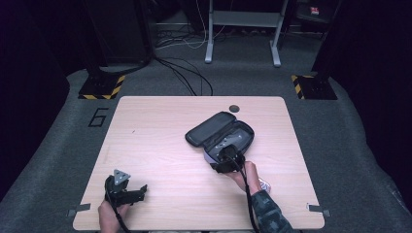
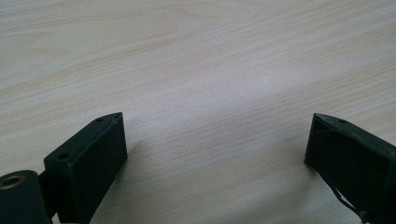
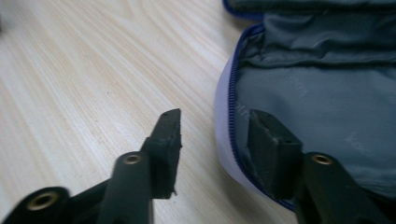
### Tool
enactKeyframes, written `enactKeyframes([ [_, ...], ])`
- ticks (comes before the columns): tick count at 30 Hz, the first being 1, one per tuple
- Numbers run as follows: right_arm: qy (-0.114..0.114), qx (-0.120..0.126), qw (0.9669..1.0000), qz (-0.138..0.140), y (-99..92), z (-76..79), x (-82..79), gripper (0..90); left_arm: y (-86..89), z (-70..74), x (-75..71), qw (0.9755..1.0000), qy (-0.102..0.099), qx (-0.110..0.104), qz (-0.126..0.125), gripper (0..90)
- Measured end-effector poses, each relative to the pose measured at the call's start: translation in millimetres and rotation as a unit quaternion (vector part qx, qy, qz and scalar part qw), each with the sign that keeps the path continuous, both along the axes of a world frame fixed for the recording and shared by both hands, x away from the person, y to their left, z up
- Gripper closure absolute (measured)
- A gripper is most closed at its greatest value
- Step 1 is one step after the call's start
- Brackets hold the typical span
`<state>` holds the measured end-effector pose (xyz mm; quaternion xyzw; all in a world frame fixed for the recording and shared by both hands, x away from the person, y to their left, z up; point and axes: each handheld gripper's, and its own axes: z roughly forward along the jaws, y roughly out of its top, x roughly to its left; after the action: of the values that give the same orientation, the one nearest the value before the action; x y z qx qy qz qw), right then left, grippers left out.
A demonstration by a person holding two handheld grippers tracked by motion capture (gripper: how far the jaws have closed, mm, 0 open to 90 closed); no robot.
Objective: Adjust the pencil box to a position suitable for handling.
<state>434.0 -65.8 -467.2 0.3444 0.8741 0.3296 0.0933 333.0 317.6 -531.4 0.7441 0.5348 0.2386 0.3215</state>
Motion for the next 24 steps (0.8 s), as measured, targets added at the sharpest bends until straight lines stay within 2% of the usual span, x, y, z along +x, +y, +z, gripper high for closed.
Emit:
enactKeyframes([
  [1, -0.007, 0.007, 0.9999, -0.011, -6.3, 5.0, -0.4, 51.7, 0.0, 0.0, 0.0, 1.0, 0.0, 0.0, 0.0, 5.3],
  [3, -0.011, 0.008, 0.9998, -0.015, -11.0, 8.0, 0.2, 51.0, 0.1, 0.0, 0.1, 1.0, 0.0, 0.0, 0.0, 5.3],
  [4, -0.021, 0.008, 0.9993, -0.028, -27.9, 15.6, 5.2, 50.3, 0.1, 0.0, 0.1, 1.0, 0.0, 0.001, 0.0, 5.3],
  [6, -0.026, 0.011, 0.9989, -0.036, -32.6, 16.8, 7.2, 49.8, 0.0, 0.0, 0.0, 1.0, 0.0, 0.0, 0.0, 5.3],
  [7, -0.023, 0.016, 0.9977, -0.062, -43.4, 19.6, 11.8, 48.5, 0.0, 0.0, 0.0, 1.0, 0.0, 0.0, 0.0, 5.3],
  [8, -0.029, 0.013, 0.9977, -0.059, -50.0, 20.7, 15.6, 48.5, 0.0, 0.0, 0.0, 1.0, 0.0, 0.0, 0.0, 5.3],
  [10, -0.026, 0.013, 0.9967, -0.075, -58.0, 22.7, 18.2, 47.8, 0.0, 0.0, 0.0, 1.0, 0.0, 0.0, 0.0, 5.3],
  [11, -0.033, 0.015, 0.996, -0.082, -61.1, 22.6, 20.3, 47.6, 0.0, 0.0, 0.0, 1.0, 0.0, 0.0, 0.0, 5.3],
  [12, -0.033, 0.015, 0.996, -0.082, -61.1, 22.6, 20.3, 47.6, 0.0, 0.0, 0.0, 1.0, 0.0, 0.0, 0.0, 5.3],
  [15, -0.036, 0.012, 0.9938, -0.105, -71.9, 21.8, 26.3, 47.3, 0.0, 0.0, 0.0, 1.0, 0.0, 0.0, 0.0, 5.3],
  [18, -0.033, 0.01, 0.9924, -0.118, -78.0, 19.4, 31.5, 47.4, 0.0, 0.0, 0.1, 1.0, 0.0, 0.0, 0.0, 5.3],
  [20, -0.032, 0.002, 0.9903, -0.135, -84.2, 16.1, 37.8, 47.4, 0.0, 0.0, 0.0, 1.0, 0.0, 0.0, 0.0, 5.3],
  [23, -0.037, -0.003, 0.989, -0.143, -87.1, 14.4, 41.0, 47.4, 0.1, 0.0, 0.2, 1.0, -0.001, 0.001, 0.0, 5.3],
  [24, -0.042, -0.011, 0.9866, -0.157, -89.6, 12.3, 44.4, 47.4, 0.1, 0.0, 0.2, 1.0, 0.0, 0.0, 0.0, 5.3],
])
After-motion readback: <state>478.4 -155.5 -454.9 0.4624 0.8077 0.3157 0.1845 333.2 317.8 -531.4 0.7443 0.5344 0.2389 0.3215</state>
